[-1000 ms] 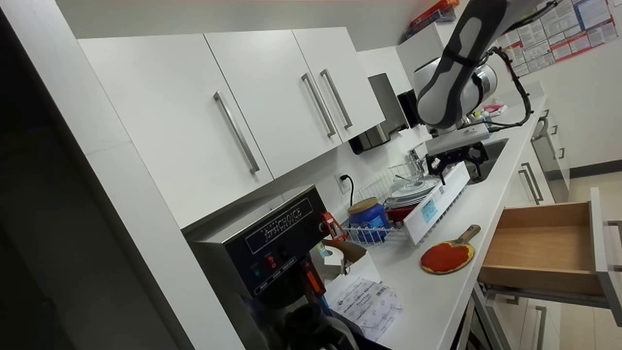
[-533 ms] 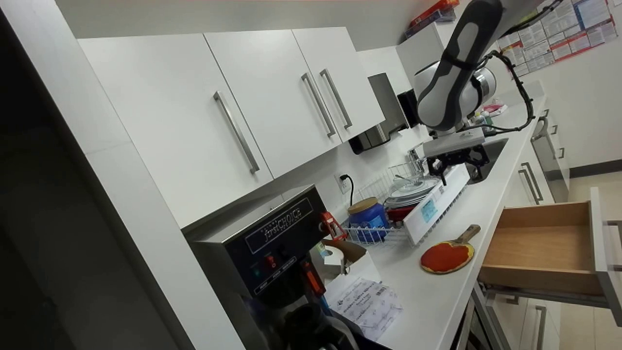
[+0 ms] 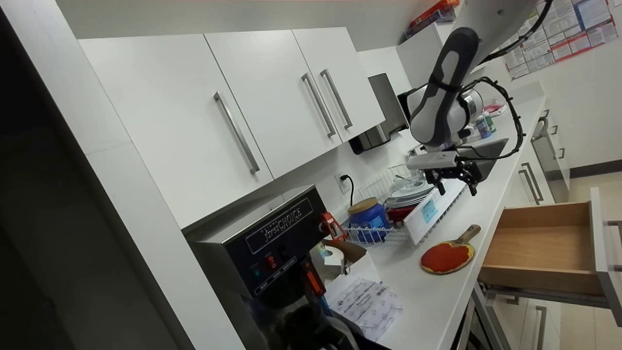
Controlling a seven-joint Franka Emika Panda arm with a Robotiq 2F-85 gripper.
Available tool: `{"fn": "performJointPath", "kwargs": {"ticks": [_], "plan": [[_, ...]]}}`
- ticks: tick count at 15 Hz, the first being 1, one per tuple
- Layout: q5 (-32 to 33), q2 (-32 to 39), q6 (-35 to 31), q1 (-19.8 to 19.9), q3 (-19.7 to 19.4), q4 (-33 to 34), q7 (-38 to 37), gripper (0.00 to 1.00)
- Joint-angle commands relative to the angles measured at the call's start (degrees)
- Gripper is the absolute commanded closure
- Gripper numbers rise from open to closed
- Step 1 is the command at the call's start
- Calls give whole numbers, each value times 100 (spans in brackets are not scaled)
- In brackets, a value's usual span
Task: Take the paddle from the counter and place it in the drawer
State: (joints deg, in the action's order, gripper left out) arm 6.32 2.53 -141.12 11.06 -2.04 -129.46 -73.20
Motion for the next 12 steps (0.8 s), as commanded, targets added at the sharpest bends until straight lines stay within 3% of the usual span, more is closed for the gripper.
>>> {"fn": "performJointPath", "kwargs": {"ticks": [1, 4, 6, 12], "plan": [[-143, 578, -46, -242, -306, 486, -977, 0], [-181, 993, -89, -377, -535, 697, -1787, 0], [-275, 1229, -127, -433, -627, 799, -1943, 0], [-909, 1818, -441, -359, -569, 997, -1118, 0]]}}
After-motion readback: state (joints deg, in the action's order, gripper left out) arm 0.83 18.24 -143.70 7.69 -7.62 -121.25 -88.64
